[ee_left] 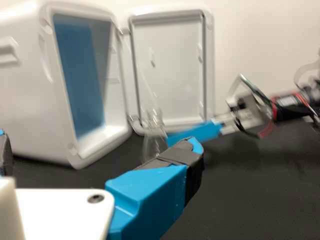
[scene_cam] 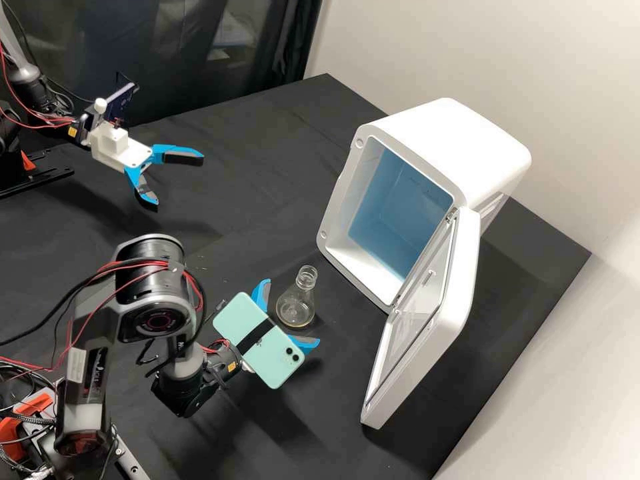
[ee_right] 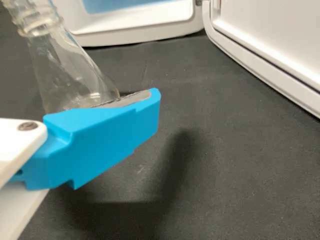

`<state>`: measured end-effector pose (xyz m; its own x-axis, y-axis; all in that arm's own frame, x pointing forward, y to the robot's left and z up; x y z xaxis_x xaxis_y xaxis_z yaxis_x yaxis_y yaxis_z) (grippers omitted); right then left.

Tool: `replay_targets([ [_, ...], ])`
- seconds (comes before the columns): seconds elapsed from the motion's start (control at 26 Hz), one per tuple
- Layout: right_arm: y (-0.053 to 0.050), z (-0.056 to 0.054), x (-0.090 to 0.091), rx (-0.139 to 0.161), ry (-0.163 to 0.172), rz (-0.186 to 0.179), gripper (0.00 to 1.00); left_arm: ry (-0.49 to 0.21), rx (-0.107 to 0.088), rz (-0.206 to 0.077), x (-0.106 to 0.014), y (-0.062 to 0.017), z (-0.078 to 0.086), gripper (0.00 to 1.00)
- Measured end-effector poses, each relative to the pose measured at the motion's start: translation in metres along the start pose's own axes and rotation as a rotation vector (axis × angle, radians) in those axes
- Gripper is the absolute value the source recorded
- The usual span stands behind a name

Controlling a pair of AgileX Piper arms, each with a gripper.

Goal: Take the flask out of the incubator

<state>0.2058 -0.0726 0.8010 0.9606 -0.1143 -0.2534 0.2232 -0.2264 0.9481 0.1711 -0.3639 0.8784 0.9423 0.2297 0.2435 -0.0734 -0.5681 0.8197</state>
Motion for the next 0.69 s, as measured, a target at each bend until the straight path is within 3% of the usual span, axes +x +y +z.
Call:
replay_targets([
  [0.04, 0.001, -0.002, -0.002, -0.002, 0.009, 0.002, 1.0, 0.016, -0.012, 0.027, 0.0, 0.0032, 0.001, 1.0],
  [0.08, 0.003, -0.004, -0.005, -0.004, 0.02, 0.005, 1.0, 0.023, -0.037, 0.04, -0.002, 0.0022, 0.004, 1.0],
  [0.19, 0.005, -0.009, -0.014, -0.008, 0.04, 0.015, 1.0, -0.001, -0.041, 0.018, -0.003, -0.0023, 0.009, 1.0],
  [0.42, 0.009, -0.023, -0.034, -0.046, 0.067, 0.102, 1.0, -0.012, -0.052, 0.001, -0.002, -0.0059, 0.012, 1.0],
  [0.5, 0.012, -0.026, -0.039, -0.019, 0.074, 0.131, 1.0, -0.015, -0.052, -0.001, -0.002, -0.0063, 0.012, 1.0],
  [0.69, 0.018, -0.023, -0.046, 0.081, 0.066, 0.171, 1.0, -0.015, -0.052, -0.001, -0.002, -0.0063, 0.012, 1.0],
])
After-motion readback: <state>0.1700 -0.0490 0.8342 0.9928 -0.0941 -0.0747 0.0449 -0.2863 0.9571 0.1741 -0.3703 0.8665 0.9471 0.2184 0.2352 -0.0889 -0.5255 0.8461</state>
